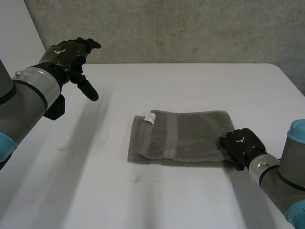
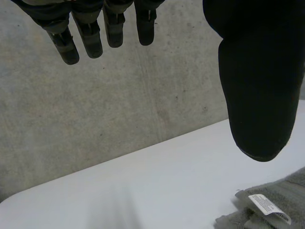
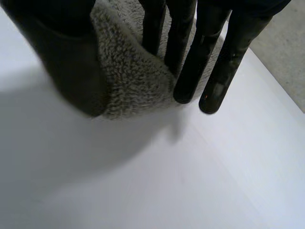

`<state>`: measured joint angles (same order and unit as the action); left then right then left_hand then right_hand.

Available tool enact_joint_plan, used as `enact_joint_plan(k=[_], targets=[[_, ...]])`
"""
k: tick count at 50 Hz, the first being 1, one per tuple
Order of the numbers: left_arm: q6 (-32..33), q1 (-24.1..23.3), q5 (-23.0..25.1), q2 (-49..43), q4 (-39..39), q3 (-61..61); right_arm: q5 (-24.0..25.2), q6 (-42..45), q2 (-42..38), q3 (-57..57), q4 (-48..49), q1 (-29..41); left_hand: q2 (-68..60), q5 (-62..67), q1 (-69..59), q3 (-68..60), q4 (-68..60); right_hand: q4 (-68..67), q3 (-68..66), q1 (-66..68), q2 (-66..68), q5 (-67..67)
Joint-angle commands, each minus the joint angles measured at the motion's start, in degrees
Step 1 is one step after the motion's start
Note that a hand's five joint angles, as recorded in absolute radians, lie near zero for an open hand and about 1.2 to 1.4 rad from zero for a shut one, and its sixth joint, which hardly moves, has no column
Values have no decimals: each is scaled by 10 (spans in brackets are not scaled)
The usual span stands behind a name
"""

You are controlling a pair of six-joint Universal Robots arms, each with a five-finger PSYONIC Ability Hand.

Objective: Fold the towel.

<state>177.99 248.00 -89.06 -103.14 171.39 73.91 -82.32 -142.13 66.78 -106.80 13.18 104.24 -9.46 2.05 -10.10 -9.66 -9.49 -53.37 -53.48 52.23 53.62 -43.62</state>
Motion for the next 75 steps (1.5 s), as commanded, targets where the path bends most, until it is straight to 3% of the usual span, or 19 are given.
enact_joint_plan(k=[1, 6, 13, 21, 28, 29, 30, 33, 35, 36, 38, 39, 41, 47, 53, 58, 61, 66, 75], targets=[[2, -5, 0, 0, 1, 0, 0, 6, 7, 17, 5, -4, -5, -21, 1, -3, -5, -248, -247, 260, 246, -246], [2, -6, 1, 0, 0, 1, -8, 41, 21, 49, 27, 10, -5, -21, 1, -3, -5, -266, -265, 278, 264, -264], [2, -8, 1, 0, 0, 2, -28, 191, -40, 175, 30, 214, -5, -21, 1, -3, -5, -266, -265, 278, 264, -264], [2, -8, 0, 1, 0, 2, 2, 338, -143, 257, 24, 335, -5, -21, 1, -3, -5, -266, -265, 278, 264, -264], [2, -8, 0, 0, 0, 4, 18, 356, -180, 266, 26, 359, -5, -21, 1, -3, -5, -266, -265, 278, 264, -264], [2, -9, 0, 0, 0, 4, 7, 348, -175, 262, 26, 358, -5, -21, 1, -3, -5, 30, 31, -18, -32, 32], [2, -9, 0, -1, 0, 4, -10, 328, -165, 256, 27, 355, -5, -21, 1, -3, -5, 434, 435, -422, -436, 436], [1, -12, 2, -5, 2, 4, -24, 297, -150, 251, 29, 353, -5, -21, 1, -3, -5, 434, 435, -422, -436, 436], [-1, -14, 2, -10, 3, 4, -36, 155, -82, 217, 37, 339, -5, -21, 1, -3, -5, 434, 435, -422, -436, 436], [-3, -15, 2, -15, 6, 4, -36, 154, -82, 216, 37, 339, -5, -21, 1, -3, -5, 434, 435, -422, -436, 436], [-5, -16, 2, -20, 8, 4, -29, 10, -15, 176, 51, 310, -5, -21, 1, -3, -5, 434, 435, -422, -436, 436], [-5, -18, 2, -24, 11, 4, -29, 10, -15, 176, 51, 310, -5, -21, 1, -3, -5, 434, 435, -422, -436, 436], [-5, -24, 2, -29, 16, 4, -21, -120, 50, 141, 66, 280, -5, -21, 1, -3, -5, 434, 435, -422, -436, 436], [-12, -66, 1, -64, 62, 15, -20, -283, 100, 121, 61, 199, -5, -21, 1, -3, -5, 434, 435, -422, -436, 436], [-35, -104, 1, -101, 83, 17, -24, -304, 93, 128, 23, 142, -5, -21, 1, -3, -5, 434, 435, -422, -436, 436], [-70, -139, 0, -166, 106, 19, -27, -311, 50, 145, -2, 136, -8, -18, -1, -5, -7, 434, 435, -422, -436, 436], [-72, -143, -1, -184, 113, 19, -25, -312, 22, 152, -13, 134, -8, -18, -1, -6, -7, 434, 435, -422, -436, 436], [-68, -145, -48, -246, 120, 14, -20, -320, -46, 166, -16, 140, -9, -17, -3, -7, -9, 434, 435, -422, -436, 436], [-66, -143, -77, -260, 119, 17, 0, -336, -116, 205, -18, 144, -9, -17, -3, -7, -9, 434, 435, -422, -436, 436]])
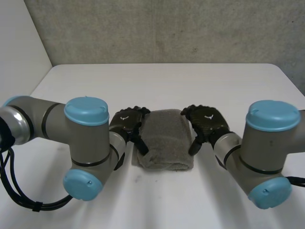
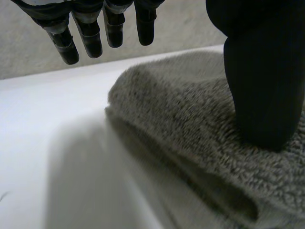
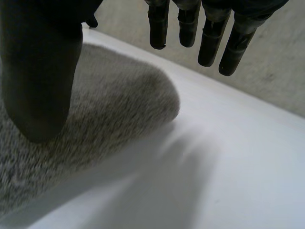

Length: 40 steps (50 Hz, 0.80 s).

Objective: Fold the towel.

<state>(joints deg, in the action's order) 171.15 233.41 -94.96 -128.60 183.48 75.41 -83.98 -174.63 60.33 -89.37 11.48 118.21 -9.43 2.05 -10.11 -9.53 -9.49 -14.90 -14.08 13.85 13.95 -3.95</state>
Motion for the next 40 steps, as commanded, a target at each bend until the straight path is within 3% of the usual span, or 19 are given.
enact_joint_plan(k=[1, 5, 11, 19, 23, 29, 40], targets=[[3, 4, -18, -3, -3, 2, 17, -10, -60, 38, -5, 4, -9, -17, -3, -9, -9, 49, 41, -38, -39, 40], [3, 4, -18, 10, -7, 2, 19, -10, -63, 53, -29, 5, -9, -17, -3, -9, -9, 49, 41, -38, -39, 40], [4, 4, -16, 50, -22, -6, 14, -8, 15, 74, -86, 2, -9, -17, -3, -9, -9, 49, 41, -38, -39, 40], [34, 21, -17, 172, -135, -58, 5, -1, 157, 92, -107, -29, -13, -13, -6, -12, -12, 49, 41, -38, -39, 40], [70, 75, -18, 241, -220, -90, -33, 1, 224, 126, -169, -76, -15, -12, -8, -14, -14, 49, 41, -38, -39, 40], [74, 118, -17, 295, -258, -111, -39, 6, 244, 162, -229, -123, -13, -13, -6, -12, -12, 49, 41, -38, -39, 40], [73, 121, -21, 337, -259, -99, -37, 9, 248, 167, -254, -142, -31, 5, -25, -30, -31, 49, 41, -38, -39, 40]])
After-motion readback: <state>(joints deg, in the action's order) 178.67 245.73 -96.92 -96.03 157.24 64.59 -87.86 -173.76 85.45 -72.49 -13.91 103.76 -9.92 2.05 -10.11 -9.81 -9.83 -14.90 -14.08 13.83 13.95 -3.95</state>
